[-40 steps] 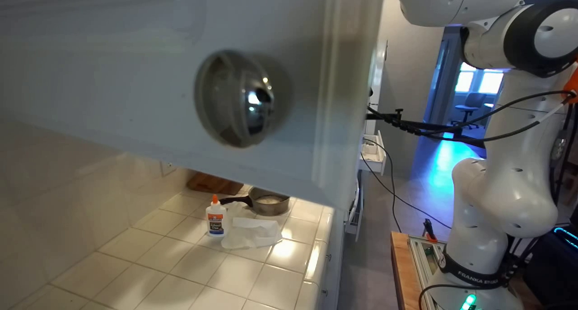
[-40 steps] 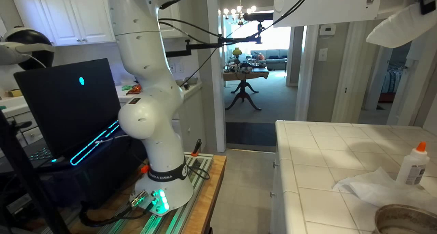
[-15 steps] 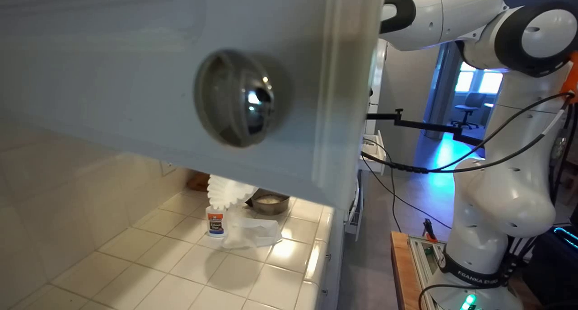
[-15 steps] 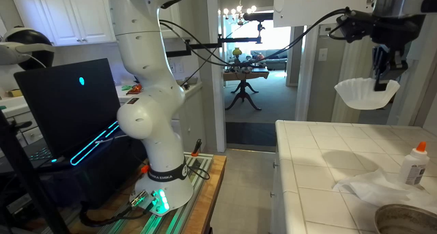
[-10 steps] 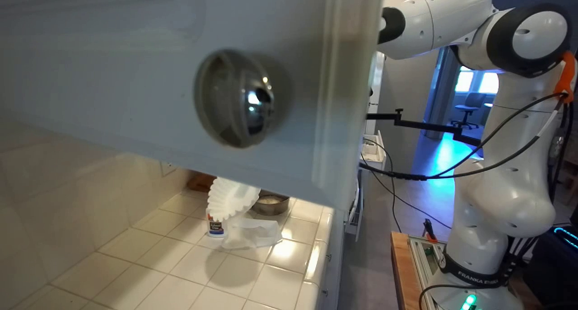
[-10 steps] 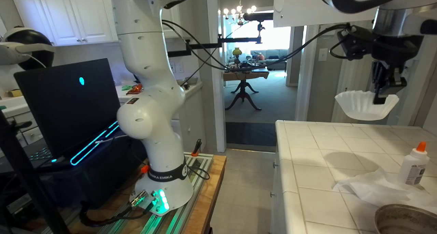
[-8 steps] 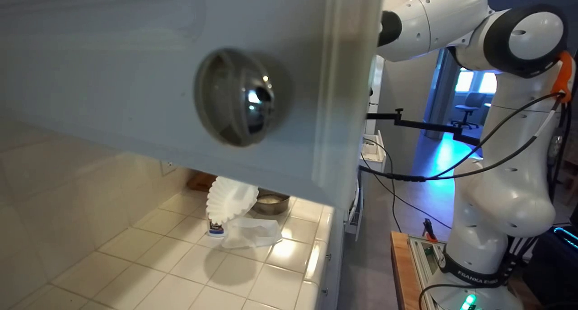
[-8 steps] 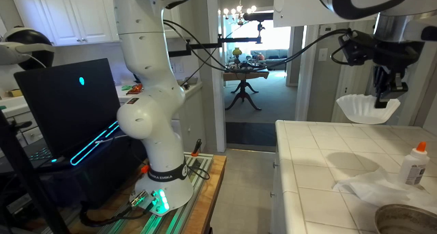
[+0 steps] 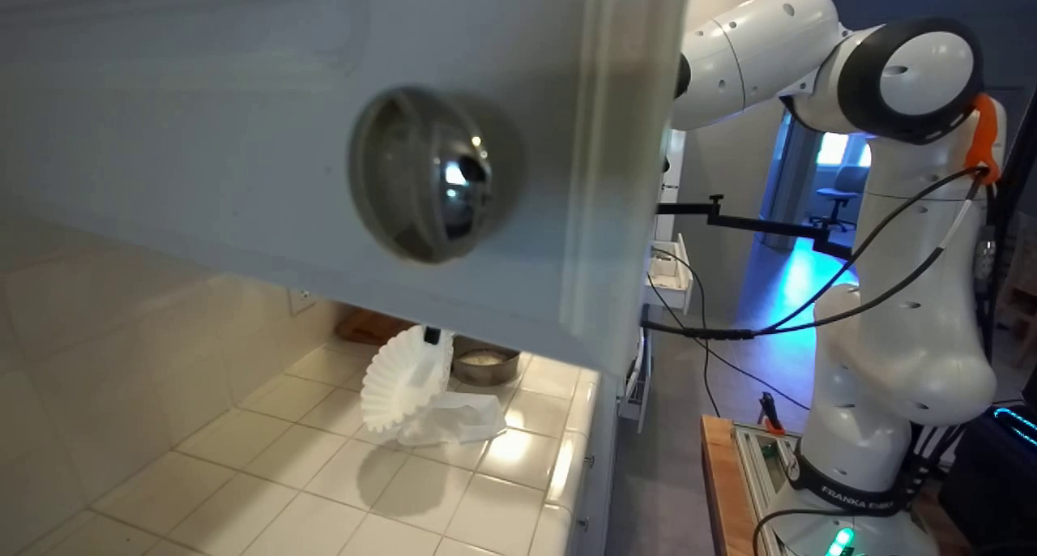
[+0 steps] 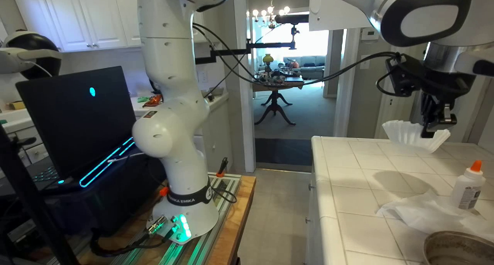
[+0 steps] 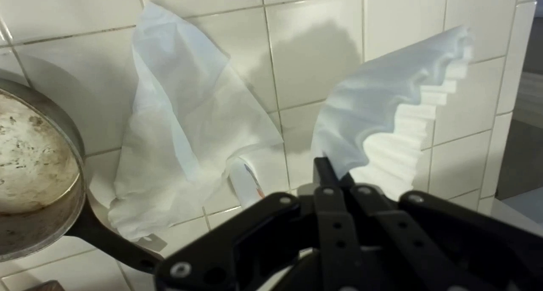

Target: Put the white bowl on the counter.

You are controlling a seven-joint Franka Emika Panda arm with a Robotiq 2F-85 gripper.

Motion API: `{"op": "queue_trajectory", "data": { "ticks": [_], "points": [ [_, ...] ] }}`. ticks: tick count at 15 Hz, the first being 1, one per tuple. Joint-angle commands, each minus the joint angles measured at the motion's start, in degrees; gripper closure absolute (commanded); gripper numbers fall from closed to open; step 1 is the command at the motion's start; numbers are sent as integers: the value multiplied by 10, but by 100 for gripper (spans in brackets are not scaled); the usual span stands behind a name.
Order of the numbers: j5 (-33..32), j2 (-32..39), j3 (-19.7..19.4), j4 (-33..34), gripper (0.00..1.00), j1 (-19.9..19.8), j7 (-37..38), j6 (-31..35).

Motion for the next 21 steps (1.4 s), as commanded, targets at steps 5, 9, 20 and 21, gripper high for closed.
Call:
{"op": "queue_trajectory", "data": {
  "ticks": [5,9,20,21],
  "points": [
    [-10,46,16,13,100,10,15,29],
    [-11,63,18,12,100,11,4,57],
    [-21,102,17,15,100,13,12,97],
    [-23,105,16,15,100,13,12,99]
  ]
}}
